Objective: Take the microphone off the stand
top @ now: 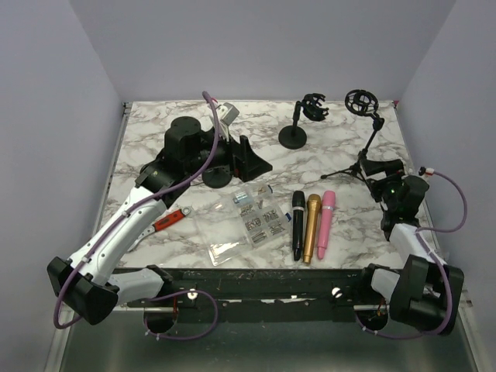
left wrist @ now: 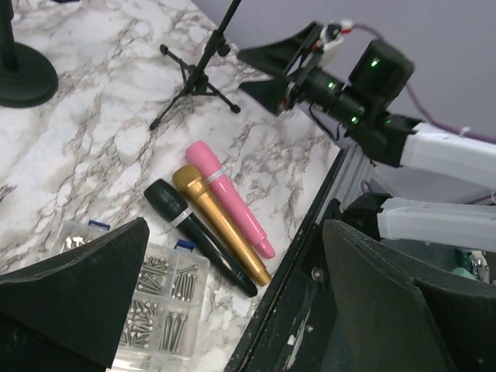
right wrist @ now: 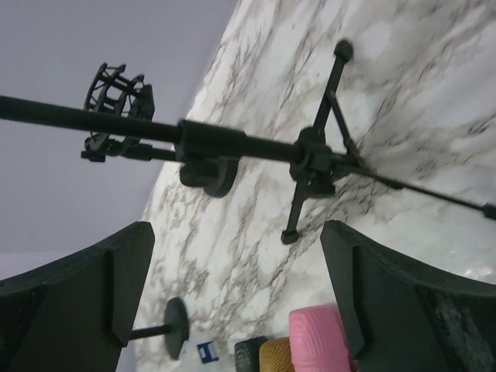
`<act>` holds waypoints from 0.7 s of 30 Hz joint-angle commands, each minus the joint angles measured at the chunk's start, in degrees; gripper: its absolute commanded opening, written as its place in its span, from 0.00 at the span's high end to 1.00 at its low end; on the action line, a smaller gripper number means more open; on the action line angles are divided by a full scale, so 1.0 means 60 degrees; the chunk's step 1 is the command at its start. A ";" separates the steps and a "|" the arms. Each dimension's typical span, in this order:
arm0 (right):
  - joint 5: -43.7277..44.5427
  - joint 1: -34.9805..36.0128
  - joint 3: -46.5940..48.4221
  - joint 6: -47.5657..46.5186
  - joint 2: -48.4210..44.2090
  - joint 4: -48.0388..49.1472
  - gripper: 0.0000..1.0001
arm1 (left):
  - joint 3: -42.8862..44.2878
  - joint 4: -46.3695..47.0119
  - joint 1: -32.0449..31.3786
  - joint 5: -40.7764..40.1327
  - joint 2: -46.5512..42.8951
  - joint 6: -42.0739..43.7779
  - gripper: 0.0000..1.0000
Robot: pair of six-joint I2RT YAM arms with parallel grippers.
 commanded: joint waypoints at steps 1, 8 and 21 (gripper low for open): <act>-0.2002 -0.0078 -0.1127 0.2388 0.0833 0.4594 0.06 | 0.0685 0.0325 -0.0072 0.0138 0.0033 -0.0220 0.01; -0.1782 -0.0109 -0.1753 0.3625 0.2056 0.7126 0.25 | 0.0554 0.0058 -0.0071 -0.0343 -0.0048 0.0761 0.01; -0.1230 -0.0109 -0.1578 0.4786 0.3939 0.9005 0.36 | -0.0547 0.0382 -0.0062 -0.0891 -0.0473 0.1498 0.01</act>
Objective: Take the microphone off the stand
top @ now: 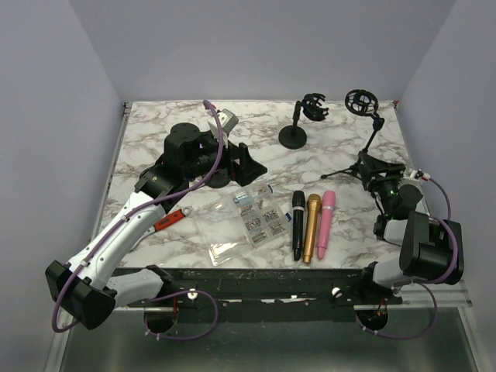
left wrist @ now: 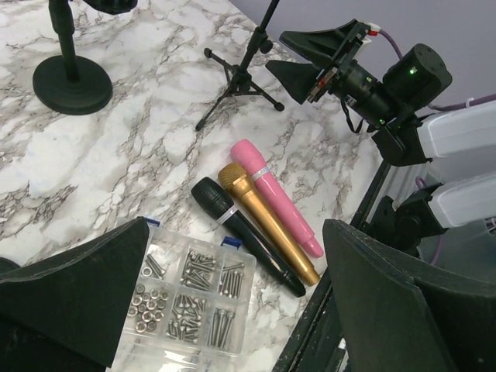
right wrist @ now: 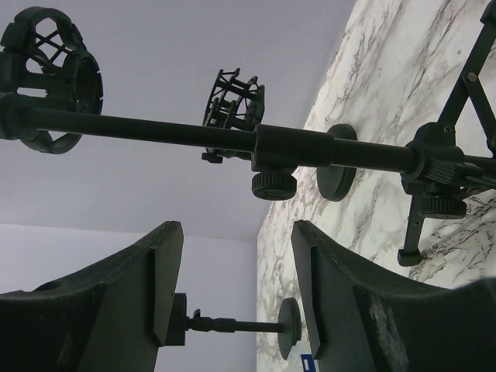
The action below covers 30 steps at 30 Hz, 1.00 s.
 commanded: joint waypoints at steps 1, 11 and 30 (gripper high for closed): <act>0.0273 -0.0066 0.0016 0.0542 0.0657 0.1337 0.36 | -0.0125 0.0176 -0.0065 -0.0099 -0.0113 0.0203 0.01; 0.0435 -0.0066 0.0153 0.1031 0.1724 0.2513 0.45 | -0.0101 0.0125 -0.0058 -0.0009 -0.0144 0.0184 0.01; 0.0638 -0.0067 0.0459 0.0837 0.2001 0.1846 0.53 | -0.0060 0.0080 -0.0061 0.0154 -0.0010 0.0055 0.01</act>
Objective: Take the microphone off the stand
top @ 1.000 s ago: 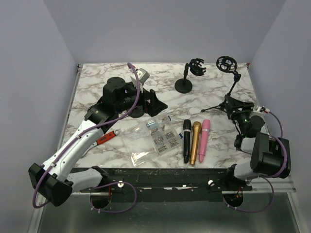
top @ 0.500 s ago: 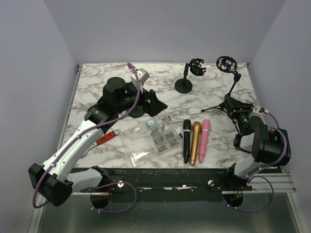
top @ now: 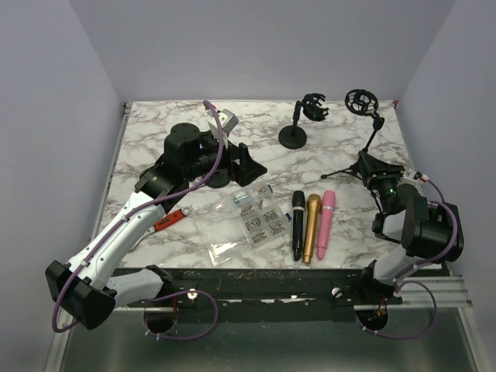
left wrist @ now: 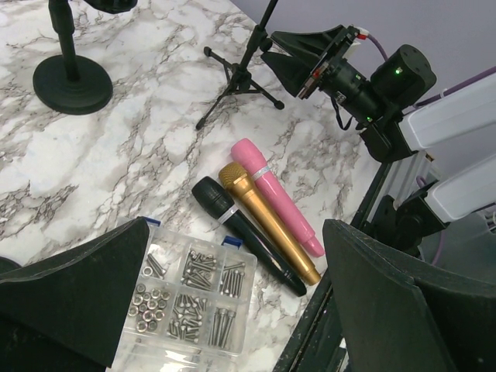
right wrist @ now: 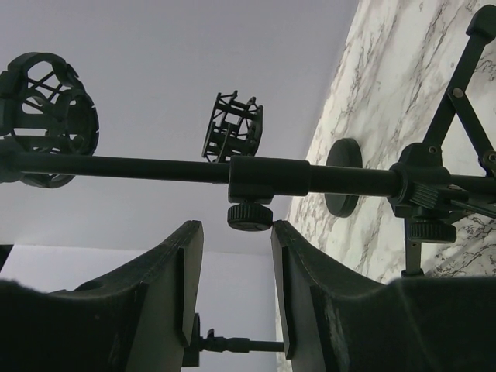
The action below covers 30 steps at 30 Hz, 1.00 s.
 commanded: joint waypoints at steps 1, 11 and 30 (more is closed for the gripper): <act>0.0344 -0.0066 0.0242 -0.0131 0.0191 0.0010 0.53 | -0.0037 0.0082 -0.0066 0.0140 -0.0004 -0.0004 0.01; 0.0218 -0.0066 0.0559 0.0025 0.0831 0.0206 0.58 | -0.0029 0.0083 -0.0066 0.0214 0.0085 -0.0048 0.01; 0.0859 -0.0011 0.0870 -0.2891 -0.0911 -0.3653 0.99 | -0.0020 0.0125 -0.0068 0.0333 0.0173 -0.0165 0.01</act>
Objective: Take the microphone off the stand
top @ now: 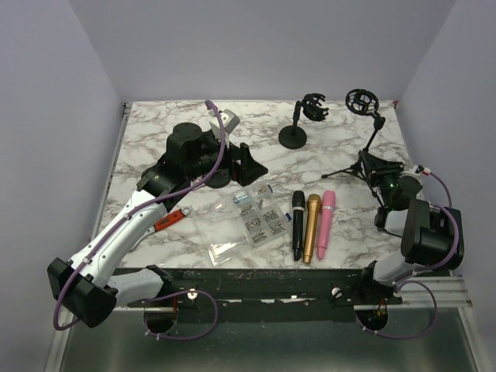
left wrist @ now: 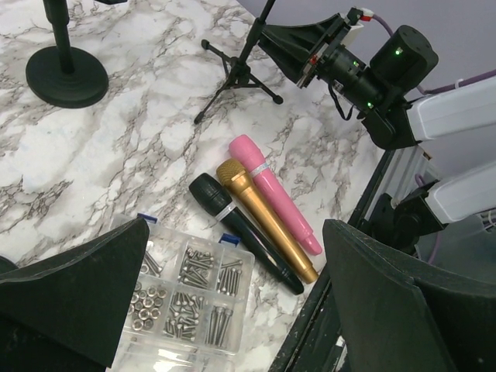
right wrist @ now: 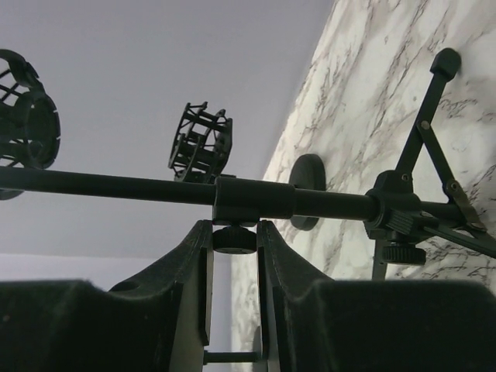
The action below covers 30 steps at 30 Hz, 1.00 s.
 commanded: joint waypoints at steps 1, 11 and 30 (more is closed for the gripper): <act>0.0776 0.0009 0.0347 -0.2056 -0.0709 -0.2456 0.99 | -0.0027 0.0127 -0.0059 0.0283 0.0027 -0.0074 0.01; 0.2383 0.0389 0.1188 -0.5065 -0.1876 -0.6030 0.99 | -0.0052 0.0183 -0.0064 0.0404 0.0071 -0.0191 0.01; 0.7660 0.2631 0.3681 -0.8657 -0.2183 -1.0530 0.99 | -0.0097 0.0223 -0.0062 0.0382 -0.0130 -0.0220 0.02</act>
